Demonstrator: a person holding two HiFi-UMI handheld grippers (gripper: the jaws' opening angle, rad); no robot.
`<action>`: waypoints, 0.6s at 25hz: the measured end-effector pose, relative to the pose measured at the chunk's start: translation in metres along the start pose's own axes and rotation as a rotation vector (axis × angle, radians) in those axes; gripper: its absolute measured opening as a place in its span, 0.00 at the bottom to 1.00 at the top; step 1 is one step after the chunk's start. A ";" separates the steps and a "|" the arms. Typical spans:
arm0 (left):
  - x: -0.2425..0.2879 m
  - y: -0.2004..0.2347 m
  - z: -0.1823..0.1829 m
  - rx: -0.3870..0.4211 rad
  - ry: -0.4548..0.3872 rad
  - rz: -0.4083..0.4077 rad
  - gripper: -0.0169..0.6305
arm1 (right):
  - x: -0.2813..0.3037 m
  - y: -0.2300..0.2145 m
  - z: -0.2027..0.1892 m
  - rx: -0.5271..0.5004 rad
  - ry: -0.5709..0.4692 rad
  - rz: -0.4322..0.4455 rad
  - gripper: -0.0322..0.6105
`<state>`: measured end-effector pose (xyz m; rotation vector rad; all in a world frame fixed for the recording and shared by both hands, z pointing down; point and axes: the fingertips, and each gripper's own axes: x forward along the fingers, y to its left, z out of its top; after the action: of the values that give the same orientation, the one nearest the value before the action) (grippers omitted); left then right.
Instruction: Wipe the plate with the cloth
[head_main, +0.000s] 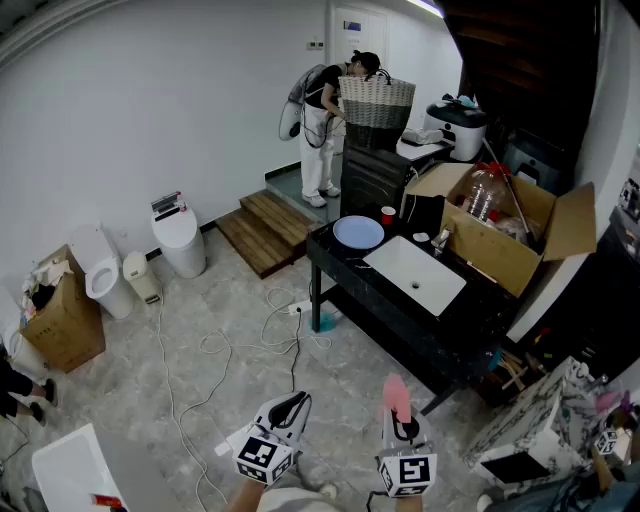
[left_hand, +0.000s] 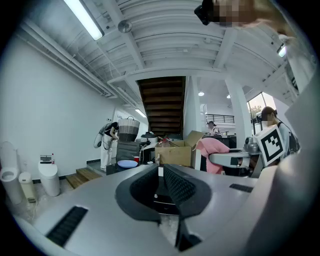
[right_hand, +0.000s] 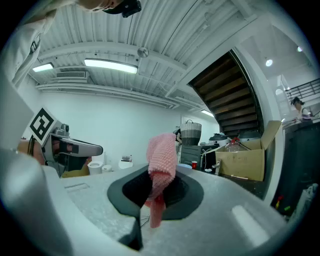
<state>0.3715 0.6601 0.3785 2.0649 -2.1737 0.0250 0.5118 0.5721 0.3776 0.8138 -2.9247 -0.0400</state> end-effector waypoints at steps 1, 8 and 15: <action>-0.001 -0.004 0.000 0.001 -0.005 0.002 0.08 | -0.002 0.000 0.001 0.001 -0.014 0.012 0.10; 0.003 -0.030 0.000 0.015 -0.003 -0.006 0.08 | -0.009 0.001 0.002 0.011 -0.042 0.050 0.10; 0.016 -0.026 0.000 0.016 -0.007 0.009 0.08 | 0.006 -0.002 -0.003 0.007 -0.020 0.072 0.10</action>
<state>0.3970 0.6429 0.3785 2.0666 -2.1948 0.0367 0.5074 0.5674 0.3806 0.7121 -2.9716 -0.0317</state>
